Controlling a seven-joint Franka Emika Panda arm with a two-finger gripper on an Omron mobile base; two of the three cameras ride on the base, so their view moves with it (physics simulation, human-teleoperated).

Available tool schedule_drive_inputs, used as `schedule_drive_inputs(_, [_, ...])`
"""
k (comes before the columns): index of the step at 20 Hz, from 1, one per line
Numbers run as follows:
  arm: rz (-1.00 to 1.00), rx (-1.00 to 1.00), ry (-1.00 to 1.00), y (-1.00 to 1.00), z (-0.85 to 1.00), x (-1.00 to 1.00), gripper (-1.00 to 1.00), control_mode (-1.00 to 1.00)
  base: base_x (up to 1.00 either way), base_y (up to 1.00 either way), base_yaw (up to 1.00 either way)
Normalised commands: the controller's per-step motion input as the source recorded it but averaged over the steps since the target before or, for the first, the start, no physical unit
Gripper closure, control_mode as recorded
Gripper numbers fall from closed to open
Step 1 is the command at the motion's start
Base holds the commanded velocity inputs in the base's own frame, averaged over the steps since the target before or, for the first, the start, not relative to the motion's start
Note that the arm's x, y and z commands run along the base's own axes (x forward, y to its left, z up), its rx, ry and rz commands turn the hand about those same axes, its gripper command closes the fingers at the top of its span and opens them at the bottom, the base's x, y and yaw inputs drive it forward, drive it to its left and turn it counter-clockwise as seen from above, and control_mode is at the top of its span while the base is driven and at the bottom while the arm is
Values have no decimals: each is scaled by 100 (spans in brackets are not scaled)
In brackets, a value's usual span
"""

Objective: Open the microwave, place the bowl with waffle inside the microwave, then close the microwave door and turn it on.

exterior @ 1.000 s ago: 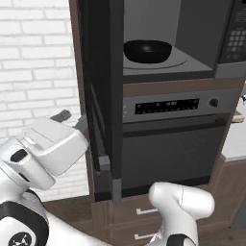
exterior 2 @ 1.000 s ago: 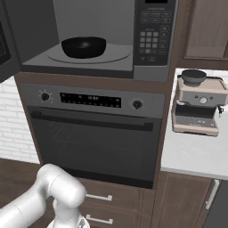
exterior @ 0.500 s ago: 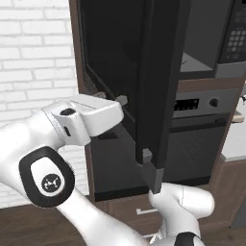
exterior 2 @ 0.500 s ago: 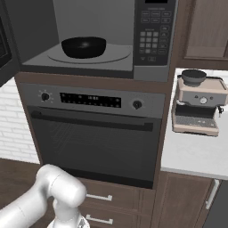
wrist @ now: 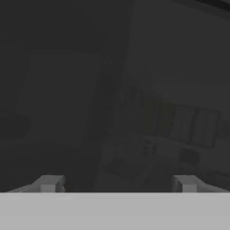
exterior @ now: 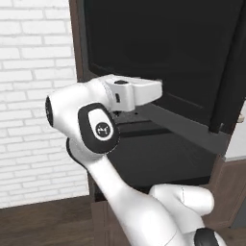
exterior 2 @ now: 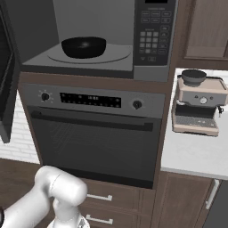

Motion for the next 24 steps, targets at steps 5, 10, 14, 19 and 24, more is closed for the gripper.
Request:
schedule_drive_inputs(5, [9, 15, -1, -73, 0, 81, -100, -100, 0, 0, 0])
schedule_drive_inputs(10, [12, 9, 0, -43, 0, 53, -100, -100, 0, 0, 0])
schedule_drive_inputs(14, [11, 8, 0, -39, 0, 42, -100, -100, 0, 0, 0])
schedule_drive_inputs(19, [12, 9, 0, -40, 0, 39, -100, -100, 0, 0, 0])
schedule_drive_inputs(24, [14, 9, 0, -37, 0, 38, -100, -100, 0, 0, 0])
